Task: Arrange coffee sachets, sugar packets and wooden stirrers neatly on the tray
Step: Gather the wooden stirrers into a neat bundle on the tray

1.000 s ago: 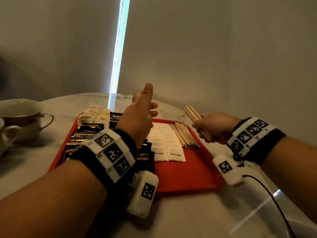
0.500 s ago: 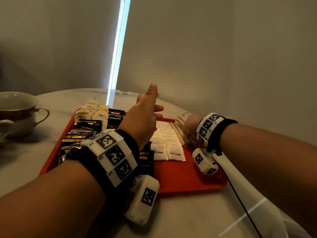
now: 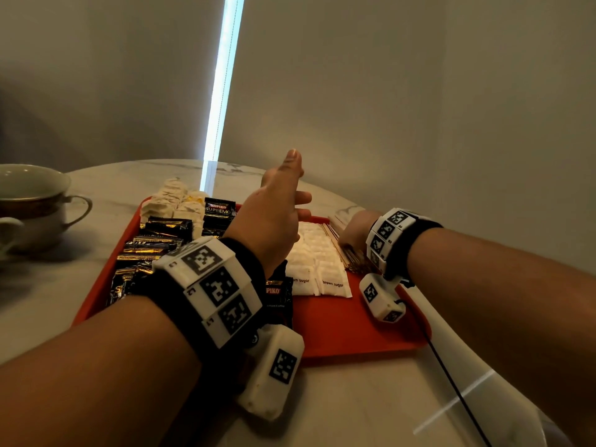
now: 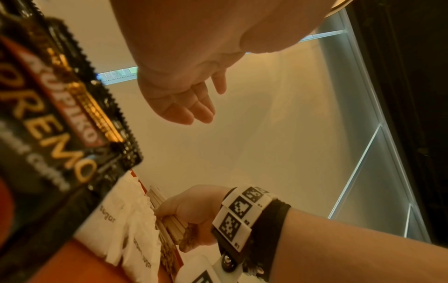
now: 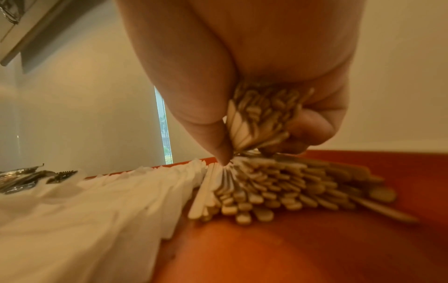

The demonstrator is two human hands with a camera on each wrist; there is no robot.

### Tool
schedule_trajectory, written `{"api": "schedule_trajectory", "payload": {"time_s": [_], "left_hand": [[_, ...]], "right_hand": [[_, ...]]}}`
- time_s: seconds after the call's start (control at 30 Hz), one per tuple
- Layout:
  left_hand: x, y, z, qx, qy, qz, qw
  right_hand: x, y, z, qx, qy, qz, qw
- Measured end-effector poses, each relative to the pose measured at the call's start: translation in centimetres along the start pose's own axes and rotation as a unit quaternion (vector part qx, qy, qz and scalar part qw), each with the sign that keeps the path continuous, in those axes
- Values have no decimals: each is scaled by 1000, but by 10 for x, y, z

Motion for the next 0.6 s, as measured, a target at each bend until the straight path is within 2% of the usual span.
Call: {"api": "schedule_trajectory", "payload": {"time_s": [0.1, 0.27, 0.6], "left_hand": [[1, 0, 0, 0, -1, -1, 1000], [1, 1, 0, -3, -4, -3, 1000], [0, 0, 0, -4, 0, 2, 1000]], "right_hand": [[-1, -1, -2, -8, -9, 21, 1000], [6, -3, -4, -16, -34, -7, 999], [12, -4, -3, -18, -35, -3, 999]]}}
Point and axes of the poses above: each hand's wrist, its own z-axis away from the middle knuckle, its own y-axis out of the back of the hand, x = y × z, the point moved 8 cm from there along -z, towards the middle knuckle, and after that the axes turned 12 degrees about -x, right-handed, at the moved point
